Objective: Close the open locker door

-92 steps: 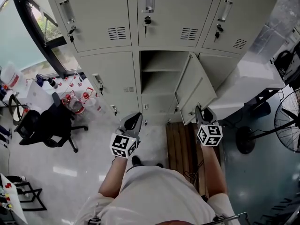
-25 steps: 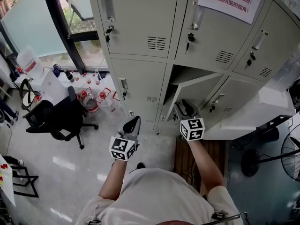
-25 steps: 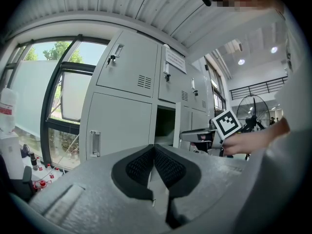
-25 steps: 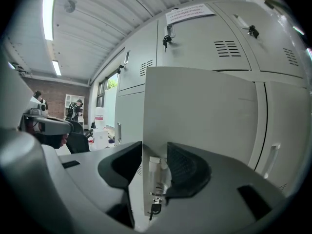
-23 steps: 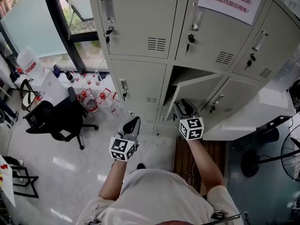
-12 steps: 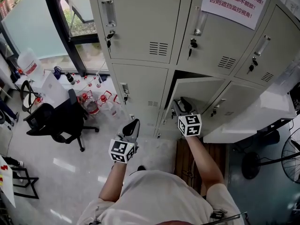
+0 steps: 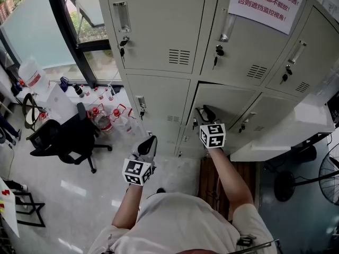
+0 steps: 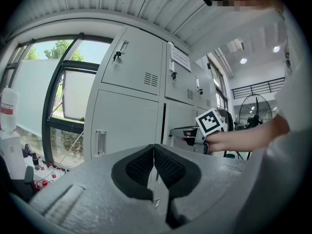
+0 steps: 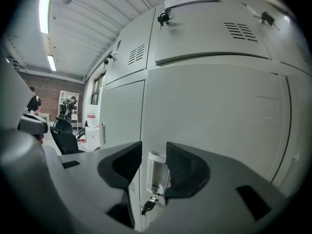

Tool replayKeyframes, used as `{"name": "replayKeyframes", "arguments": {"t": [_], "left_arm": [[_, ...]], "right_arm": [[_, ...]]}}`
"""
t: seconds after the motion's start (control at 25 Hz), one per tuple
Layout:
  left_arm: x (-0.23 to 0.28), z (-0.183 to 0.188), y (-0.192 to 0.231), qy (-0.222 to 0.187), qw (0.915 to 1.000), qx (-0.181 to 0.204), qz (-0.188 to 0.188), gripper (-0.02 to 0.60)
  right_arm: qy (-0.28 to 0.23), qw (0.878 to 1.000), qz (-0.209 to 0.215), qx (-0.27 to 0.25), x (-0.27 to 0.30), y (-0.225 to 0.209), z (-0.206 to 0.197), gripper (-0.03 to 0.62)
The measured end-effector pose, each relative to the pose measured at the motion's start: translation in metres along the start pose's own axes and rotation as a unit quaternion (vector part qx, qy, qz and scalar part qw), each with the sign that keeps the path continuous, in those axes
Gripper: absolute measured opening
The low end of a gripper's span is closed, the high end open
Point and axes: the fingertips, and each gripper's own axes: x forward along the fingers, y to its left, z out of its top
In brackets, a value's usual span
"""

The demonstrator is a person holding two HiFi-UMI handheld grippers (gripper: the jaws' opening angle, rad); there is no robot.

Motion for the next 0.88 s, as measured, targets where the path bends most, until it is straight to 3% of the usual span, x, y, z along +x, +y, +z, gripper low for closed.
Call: {"name": "replayKeyframes", "arguments": {"t": [0.88], "left_arm": [[0.0,-0.003,0.015,0.012,0.9998,0.002,-0.015,0.015]], "right_arm": [[0.001,0.999,-0.04,0.0,0.026,-0.016,0.001,0.137]]}}
